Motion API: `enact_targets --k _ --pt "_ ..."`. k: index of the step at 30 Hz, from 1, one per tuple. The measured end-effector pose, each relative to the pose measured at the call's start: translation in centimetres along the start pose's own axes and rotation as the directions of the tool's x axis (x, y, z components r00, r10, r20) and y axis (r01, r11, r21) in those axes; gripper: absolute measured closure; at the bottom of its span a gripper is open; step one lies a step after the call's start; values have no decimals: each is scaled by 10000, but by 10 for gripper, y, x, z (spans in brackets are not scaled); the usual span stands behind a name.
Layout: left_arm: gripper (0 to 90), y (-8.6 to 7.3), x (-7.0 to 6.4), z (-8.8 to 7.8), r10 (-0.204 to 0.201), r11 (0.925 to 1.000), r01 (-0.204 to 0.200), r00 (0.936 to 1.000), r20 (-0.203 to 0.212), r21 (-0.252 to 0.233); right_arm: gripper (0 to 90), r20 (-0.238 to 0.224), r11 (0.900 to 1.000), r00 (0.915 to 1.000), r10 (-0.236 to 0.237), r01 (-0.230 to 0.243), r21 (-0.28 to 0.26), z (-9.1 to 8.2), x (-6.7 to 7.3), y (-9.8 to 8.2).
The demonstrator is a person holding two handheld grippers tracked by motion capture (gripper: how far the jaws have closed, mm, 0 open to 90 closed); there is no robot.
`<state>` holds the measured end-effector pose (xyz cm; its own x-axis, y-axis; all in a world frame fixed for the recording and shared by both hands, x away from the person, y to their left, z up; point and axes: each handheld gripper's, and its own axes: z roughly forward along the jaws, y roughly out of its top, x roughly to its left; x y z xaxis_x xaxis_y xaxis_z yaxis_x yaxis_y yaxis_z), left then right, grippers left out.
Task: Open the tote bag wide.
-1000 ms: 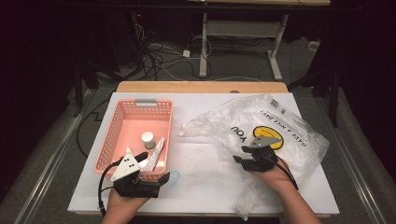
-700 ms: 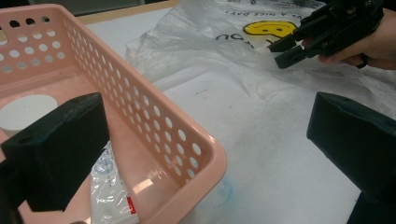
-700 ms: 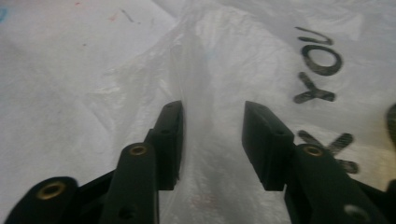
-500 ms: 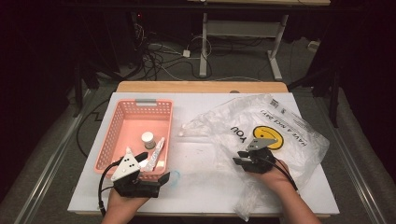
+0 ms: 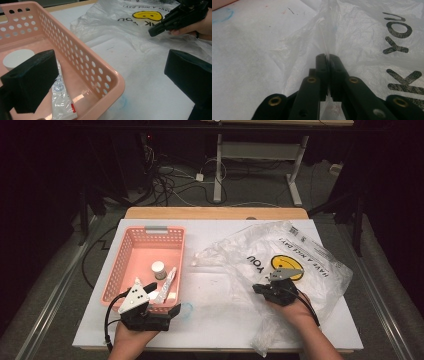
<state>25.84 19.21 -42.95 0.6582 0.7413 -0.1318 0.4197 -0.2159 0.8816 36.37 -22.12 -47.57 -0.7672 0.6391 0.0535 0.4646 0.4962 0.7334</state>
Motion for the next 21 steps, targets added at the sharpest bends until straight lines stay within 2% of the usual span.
enact_targets --k 10,21 --pt "0 0 6 -1 -175 9996 177 9998 -108 207 900 -19 9999 10000 36 -36 -160 -1 -1 -1" --pt "0 -1 10 -2 -264 9994 267 9995 -178 206 900 125 9950 9999 115 -102 -996 -9 1 1"
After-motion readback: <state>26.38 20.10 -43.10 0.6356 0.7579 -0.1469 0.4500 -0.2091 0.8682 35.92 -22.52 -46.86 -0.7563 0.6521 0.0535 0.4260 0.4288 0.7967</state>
